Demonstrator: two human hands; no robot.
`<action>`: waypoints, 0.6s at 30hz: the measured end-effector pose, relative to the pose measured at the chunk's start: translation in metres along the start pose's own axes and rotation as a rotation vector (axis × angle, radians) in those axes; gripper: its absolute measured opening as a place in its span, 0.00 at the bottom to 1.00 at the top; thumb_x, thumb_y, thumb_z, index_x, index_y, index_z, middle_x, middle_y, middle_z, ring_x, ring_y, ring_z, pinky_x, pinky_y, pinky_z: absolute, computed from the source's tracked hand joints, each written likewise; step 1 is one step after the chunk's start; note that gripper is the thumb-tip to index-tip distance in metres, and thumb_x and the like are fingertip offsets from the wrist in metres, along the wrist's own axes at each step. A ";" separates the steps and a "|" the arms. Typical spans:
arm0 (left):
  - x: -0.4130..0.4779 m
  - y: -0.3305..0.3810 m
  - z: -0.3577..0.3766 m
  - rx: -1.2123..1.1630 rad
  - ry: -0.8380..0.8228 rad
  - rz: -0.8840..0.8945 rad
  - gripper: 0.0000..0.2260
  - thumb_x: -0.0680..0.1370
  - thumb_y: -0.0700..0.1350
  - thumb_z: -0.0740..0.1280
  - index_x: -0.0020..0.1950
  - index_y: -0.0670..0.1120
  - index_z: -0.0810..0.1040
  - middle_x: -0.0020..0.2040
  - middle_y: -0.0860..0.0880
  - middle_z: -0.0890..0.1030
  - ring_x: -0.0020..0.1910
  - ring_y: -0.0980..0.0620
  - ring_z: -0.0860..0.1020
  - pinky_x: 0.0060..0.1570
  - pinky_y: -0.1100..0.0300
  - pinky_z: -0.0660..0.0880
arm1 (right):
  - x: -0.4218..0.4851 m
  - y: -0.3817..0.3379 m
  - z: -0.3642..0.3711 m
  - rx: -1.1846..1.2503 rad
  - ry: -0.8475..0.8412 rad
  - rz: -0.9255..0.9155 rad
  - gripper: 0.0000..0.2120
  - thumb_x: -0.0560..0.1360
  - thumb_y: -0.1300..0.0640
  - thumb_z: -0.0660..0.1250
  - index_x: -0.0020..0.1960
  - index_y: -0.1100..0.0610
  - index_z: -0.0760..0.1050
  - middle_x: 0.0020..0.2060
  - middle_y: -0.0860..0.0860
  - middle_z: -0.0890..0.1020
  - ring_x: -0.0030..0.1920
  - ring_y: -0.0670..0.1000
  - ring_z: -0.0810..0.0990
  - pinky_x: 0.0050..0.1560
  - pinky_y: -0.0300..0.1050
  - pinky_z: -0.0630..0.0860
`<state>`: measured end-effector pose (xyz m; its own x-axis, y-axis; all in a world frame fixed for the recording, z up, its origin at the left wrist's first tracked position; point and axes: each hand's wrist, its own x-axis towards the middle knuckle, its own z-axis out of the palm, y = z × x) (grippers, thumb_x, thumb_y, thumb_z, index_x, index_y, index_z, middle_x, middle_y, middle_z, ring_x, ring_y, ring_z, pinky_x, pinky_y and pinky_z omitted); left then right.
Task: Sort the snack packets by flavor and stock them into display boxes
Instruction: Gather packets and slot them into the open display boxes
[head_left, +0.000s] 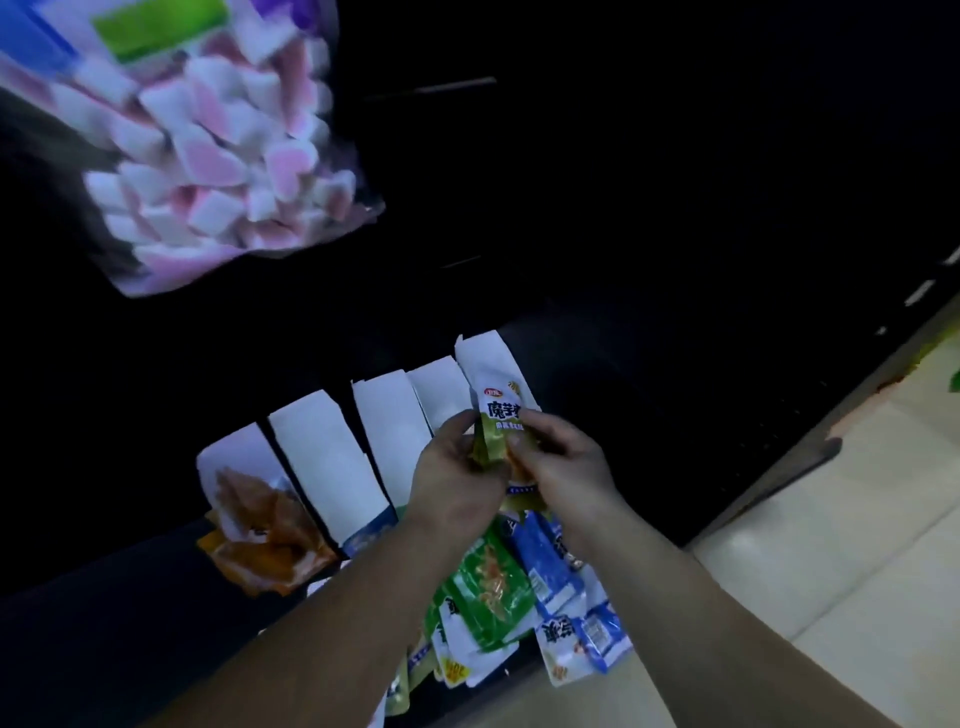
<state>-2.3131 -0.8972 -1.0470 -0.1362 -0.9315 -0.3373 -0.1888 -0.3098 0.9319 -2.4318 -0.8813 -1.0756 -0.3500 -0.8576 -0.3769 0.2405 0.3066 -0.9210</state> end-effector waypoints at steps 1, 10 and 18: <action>0.006 -0.004 0.002 -0.010 0.013 -0.013 0.24 0.77 0.27 0.69 0.58 0.57 0.77 0.47 0.54 0.86 0.43 0.46 0.87 0.39 0.43 0.85 | 0.003 0.003 -0.001 0.022 -0.008 0.033 0.13 0.80 0.61 0.71 0.61 0.46 0.82 0.54 0.53 0.86 0.43 0.51 0.87 0.43 0.52 0.85; 0.032 -0.017 0.008 -0.144 0.099 0.012 0.28 0.79 0.35 0.71 0.78 0.46 0.68 0.59 0.56 0.83 0.54 0.56 0.83 0.54 0.57 0.82 | 0.034 0.030 0.001 0.085 -0.015 0.074 0.17 0.82 0.64 0.66 0.67 0.50 0.80 0.60 0.52 0.84 0.60 0.53 0.84 0.63 0.54 0.81; 0.025 -0.027 -0.007 0.024 0.139 0.117 0.23 0.78 0.37 0.72 0.71 0.49 0.74 0.58 0.47 0.82 0.55 0.58 0.82 0.52 0.64 0.81 | 0.014 0.024 -0.002 -0.523 0.079 -0.256 0.13 0.82 0.50 0.66 0.64 0.49 0.80 0.59 0.48 0.82 0.58 0.50 0.82 0.60 0.51 0.80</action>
<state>-2.3043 -0.9134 -1.0798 -0.0232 -0.9788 -0.2034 -0.2025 -0.1946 0.9597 -2.4324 -0.8849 -1.1028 -0.4092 -0.9039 -0.1242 -0.3320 0.2743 -0.9025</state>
